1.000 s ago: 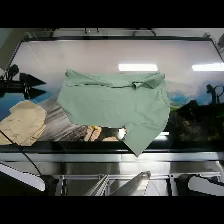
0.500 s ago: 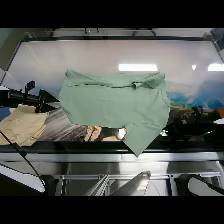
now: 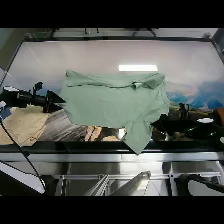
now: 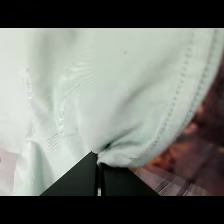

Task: Fold the shirts.

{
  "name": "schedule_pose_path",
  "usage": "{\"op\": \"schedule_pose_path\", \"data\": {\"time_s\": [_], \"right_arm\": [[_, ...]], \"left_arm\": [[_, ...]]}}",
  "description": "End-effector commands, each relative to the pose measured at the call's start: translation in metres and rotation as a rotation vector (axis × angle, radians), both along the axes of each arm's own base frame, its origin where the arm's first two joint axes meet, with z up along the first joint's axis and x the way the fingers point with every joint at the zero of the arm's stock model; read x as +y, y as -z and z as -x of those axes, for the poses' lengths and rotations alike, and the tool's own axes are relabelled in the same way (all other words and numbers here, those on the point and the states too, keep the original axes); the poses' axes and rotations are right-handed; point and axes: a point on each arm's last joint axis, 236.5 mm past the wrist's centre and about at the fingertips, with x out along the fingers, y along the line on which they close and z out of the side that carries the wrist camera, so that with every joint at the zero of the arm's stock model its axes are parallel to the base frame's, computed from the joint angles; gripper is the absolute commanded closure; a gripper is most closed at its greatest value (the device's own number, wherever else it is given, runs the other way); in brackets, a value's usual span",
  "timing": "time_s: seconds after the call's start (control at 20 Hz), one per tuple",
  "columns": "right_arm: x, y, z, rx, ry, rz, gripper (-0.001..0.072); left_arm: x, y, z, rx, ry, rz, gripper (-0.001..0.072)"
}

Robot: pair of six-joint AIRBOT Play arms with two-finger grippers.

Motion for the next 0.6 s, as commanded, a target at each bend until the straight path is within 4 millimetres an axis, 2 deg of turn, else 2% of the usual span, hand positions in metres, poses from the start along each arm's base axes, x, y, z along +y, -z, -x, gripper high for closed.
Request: {"op": "schedule_pose_path", "data": {"time_s": [0.0, 0.05, 0.1, 0.15, 0.2, 0.25, 0.3, 0.4, 0.45, 0.55], "right_arm": [[0.013, -0.014, -0.003, -0.036, -0.028, -0.058, 0.0696], [0.017, -0.024, -0.004, -0.051, -0.047, -0.086, 0.0696], [0.020, -0.040, -0.005, -0.080, -0.070, -0.119, 0.0696], [0.021, -0.063, -0.008, -0.125, -0.092, -0.158, 0.0696], [0.020, -0.091, -0.014, -0.187, -0.104, -0.197, 0.0696], [0.015, -0.129, -0.021, -0.282, -0.110, -0.232, 0.0697], [0.007, -0.170, -0.028, -0.391, -0.102, -0.252, 0.0697], [-0.027, -0.268, -0.042, -0.674, -0.024, -0.227, 0.0697], [-0.047, -0.315, -0.044, -0.811, 0.026, -0.182, 0.0697], [-0.081, -0.396, -0.033, -1.039, 0.106, -0.048, 0.0698]], "left_arm": [[-0.012, -0.007, 0.004, -0.022, 0.050, 0.053, 0.0543], [-0.024, -0.024, 0.012, -0.050, 0.107, 0.141, 0.0698], [-0.038, -0.049, 0.017, -0.072, 0.142, 0.256, 0.0698], [-0.049, -0.084, 0.019, -0.114, 0.160, 0.392, 0.0699], [-0.056, -0.126, 0.010, -0.209, 0.145, 0.515, 0.0699], [-0.055, -0.171, 0.000, -0.330, 0.111, 0.619, 0.0698], [-0.050, -0.226, -0.004, -0.459, 0.081, 0.739, 0.0698], [-0.033, -0.314, -0.007, -0.679, 0.001, 0.851, 0.0692], [-0.025, -0.351, 0.001, -0.762, -0.018, 0.883, 0.0692], [-0.018, -0.402, 0.023, -0.834, -0.024, 0.911, 0.0691]]}}
